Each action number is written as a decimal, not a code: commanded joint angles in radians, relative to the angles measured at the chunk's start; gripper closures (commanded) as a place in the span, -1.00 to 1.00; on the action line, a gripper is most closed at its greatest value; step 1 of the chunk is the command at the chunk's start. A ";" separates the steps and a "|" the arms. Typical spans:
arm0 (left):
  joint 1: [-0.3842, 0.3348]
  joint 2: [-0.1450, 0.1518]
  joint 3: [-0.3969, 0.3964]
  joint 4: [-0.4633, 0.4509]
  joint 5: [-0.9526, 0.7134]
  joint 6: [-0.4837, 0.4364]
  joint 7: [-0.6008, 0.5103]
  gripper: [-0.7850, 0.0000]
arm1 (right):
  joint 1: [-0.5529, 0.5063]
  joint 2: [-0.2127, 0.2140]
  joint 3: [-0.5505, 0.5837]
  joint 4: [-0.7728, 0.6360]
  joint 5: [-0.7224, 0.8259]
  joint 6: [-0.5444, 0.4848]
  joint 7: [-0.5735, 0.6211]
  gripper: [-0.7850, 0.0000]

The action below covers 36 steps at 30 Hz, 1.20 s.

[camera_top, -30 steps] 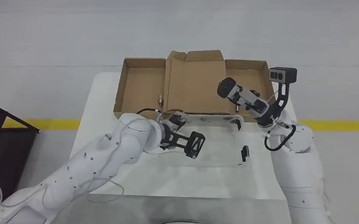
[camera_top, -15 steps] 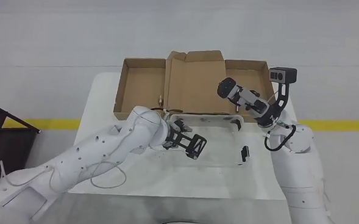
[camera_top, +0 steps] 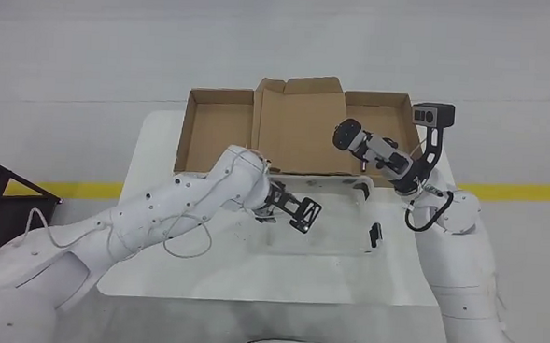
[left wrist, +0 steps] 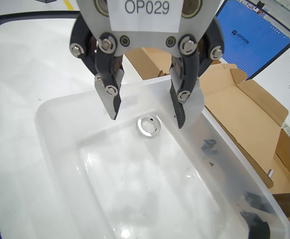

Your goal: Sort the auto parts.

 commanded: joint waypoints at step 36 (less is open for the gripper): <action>-0.090 -0.200 0.143 0.333 0.022 0.000 -0.038 0.21 | 0.000 0.000 0.000 0.000 0.000 0.000 0.000 -1.00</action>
